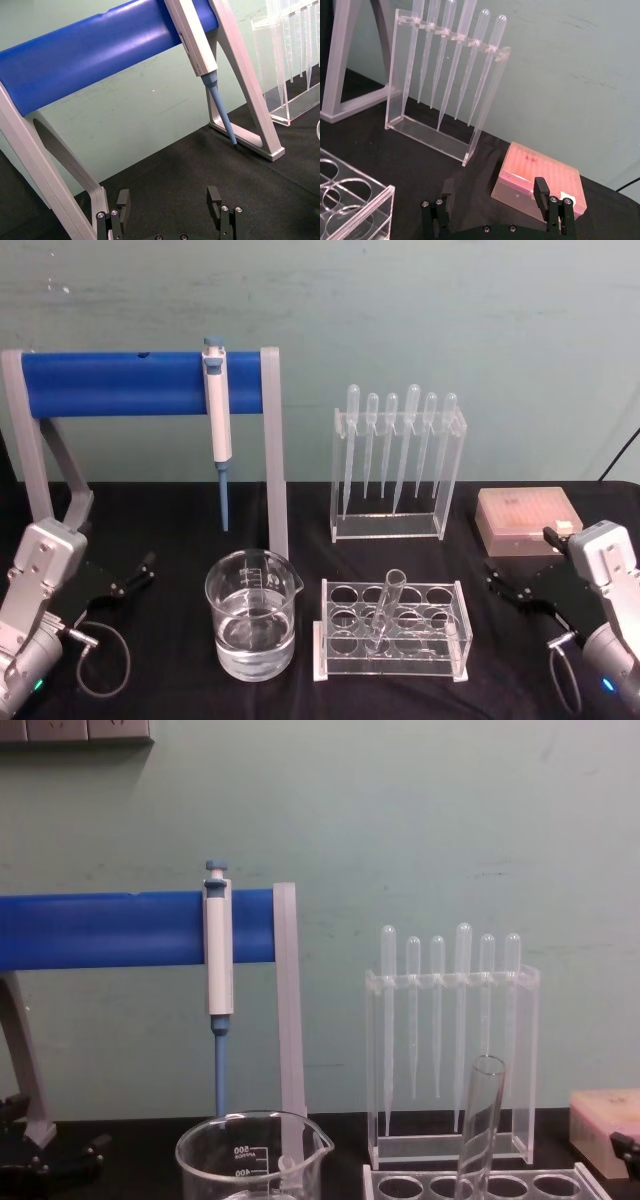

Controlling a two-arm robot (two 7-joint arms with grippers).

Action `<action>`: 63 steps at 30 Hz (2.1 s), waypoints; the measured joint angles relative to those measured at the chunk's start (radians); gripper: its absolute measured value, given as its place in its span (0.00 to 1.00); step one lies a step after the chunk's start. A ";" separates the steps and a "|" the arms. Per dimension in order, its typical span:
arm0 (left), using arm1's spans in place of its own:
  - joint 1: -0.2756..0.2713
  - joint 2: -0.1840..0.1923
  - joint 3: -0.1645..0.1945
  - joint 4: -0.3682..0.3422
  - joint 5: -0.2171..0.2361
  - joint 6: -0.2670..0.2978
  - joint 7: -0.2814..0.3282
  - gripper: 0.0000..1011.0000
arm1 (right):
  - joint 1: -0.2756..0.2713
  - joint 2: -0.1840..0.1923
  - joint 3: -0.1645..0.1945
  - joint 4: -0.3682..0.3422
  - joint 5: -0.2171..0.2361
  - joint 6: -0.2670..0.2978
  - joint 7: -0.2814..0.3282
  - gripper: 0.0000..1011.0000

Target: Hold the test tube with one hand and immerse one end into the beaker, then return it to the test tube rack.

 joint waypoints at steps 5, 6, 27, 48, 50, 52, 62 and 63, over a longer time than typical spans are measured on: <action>0.000 0.000 0.000 0.000 0.000 0.000 0.000 0.99 | -0.005 -0.005 0.021 -0.015 0.011 -0.004 0.021 0.99; 0.000 0.000 0.000 0.000 0.000 0.000 0.000 0.99 | -0.006 -0.005 0.024 -0.019 0.013 -0.004 0.025 0.99; 0.000 0.000 0.000 0.000 0.000 0.000 0.000 0.99 | -0.059 0.165 0.125 -0.142 0.236 -0.119 0.496 0.99; 0.000 0.000 0.000 0.000 0.000 0.000 0.000 0.99 | 0.023 0.146 0.045 -0.091 0.340 -0.181 0.934 0.99; 0.000 0.000 0.000 0.000 0.000 0.000 0.000 0.99 | 0.040 0.134 0.032 -0.081 0.339 -0.167 0.940 0.99; 0.000 0.000 0.000 0.000 0.000 0.000 0.000 0.99 | 0.052 0.126 0.023 -0.076 0.337 -0.159 0.943 0.99; 0.000 0.000 0.000 0.000 0.000 0.000 0.000 0.99 | 0.129 0.078 -0.032 -0.035 0.306 -0.101 0.935 0.99; 0.000 0.000 0.000 0.000 0.000 0.000 0.000 0.99 | 0.138 0.072 -0.038 -0.029 0.301 -0.093 0.929 0.99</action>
